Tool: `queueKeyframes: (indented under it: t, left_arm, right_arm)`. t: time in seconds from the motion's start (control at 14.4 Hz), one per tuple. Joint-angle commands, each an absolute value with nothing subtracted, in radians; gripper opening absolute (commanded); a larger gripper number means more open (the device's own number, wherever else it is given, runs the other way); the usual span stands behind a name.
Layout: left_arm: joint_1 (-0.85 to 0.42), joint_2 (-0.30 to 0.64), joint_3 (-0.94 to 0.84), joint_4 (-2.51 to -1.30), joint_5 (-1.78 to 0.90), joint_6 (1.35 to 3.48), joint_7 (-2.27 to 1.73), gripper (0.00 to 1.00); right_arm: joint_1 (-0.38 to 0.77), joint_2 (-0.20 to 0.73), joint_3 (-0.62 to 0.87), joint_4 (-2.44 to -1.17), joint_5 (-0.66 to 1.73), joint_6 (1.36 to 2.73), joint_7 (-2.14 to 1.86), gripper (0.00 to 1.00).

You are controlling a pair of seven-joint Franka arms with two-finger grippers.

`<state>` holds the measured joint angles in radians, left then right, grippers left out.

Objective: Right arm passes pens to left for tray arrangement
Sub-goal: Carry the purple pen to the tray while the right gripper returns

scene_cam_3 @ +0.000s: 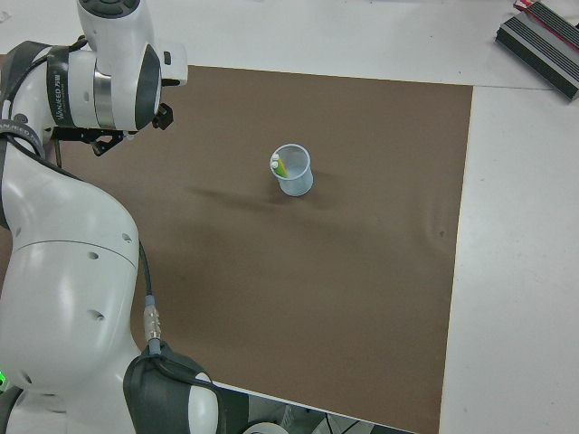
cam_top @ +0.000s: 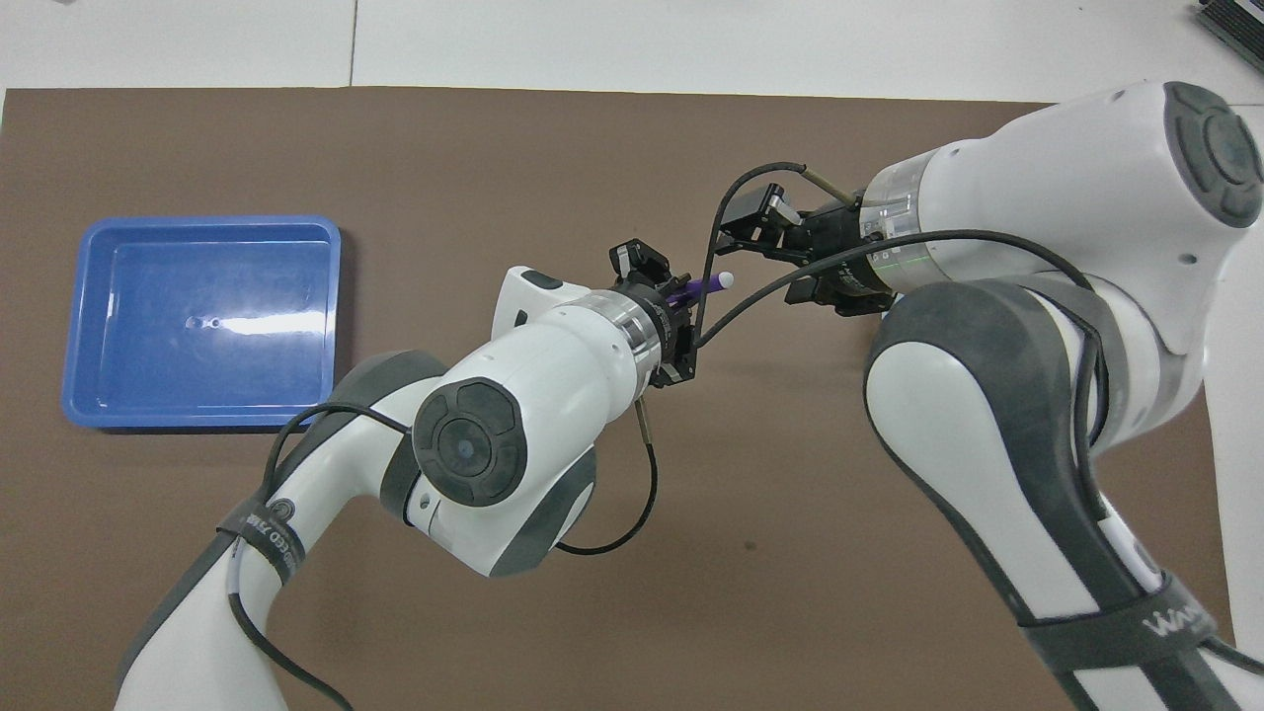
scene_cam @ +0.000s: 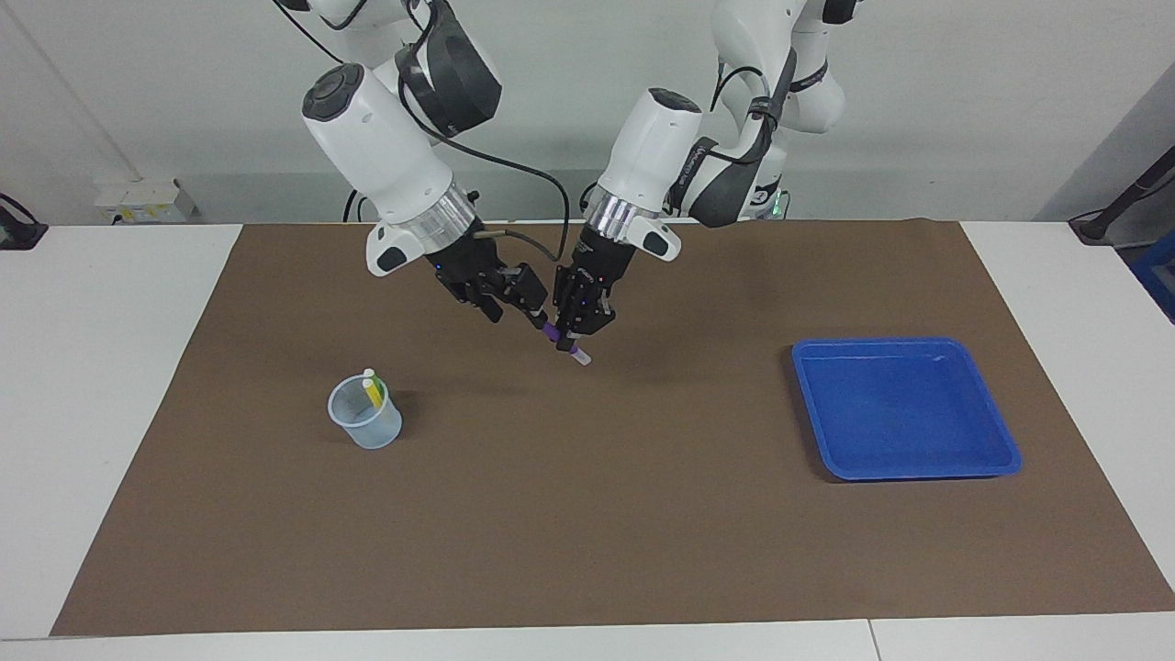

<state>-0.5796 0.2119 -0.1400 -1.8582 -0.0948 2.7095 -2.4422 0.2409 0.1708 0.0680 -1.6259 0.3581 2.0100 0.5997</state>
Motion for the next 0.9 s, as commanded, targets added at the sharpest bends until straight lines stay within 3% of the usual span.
queueKeyframes:
  t: [0.0, 0.49, 0.83]
  left_arm:
    - [-0.554, 0.215, -0.141, -1.822, -0.075, 2.629, -2.277, 0.0]
    - [-0.448, 0.21, -0.149, -1.824, -0.086, 2.542, -1.901, 0.0]
    - [-0.306, 0.195, -0.153, -1.81, -0.164, 2.291, -1.382, 0.0]
  right_arm:
    - [0.18, 0.163, 0.074, -1.635, 0.298, 1.965, 0.372, 1.0]
    - [0.019, 0.147, 0.074, -1.651, 0.247, 1.832, 0.022, 1.0]
    - [0.012, 0.123, 0.072, -1.746, 0.095, 1.92, 0.003, 1.0]
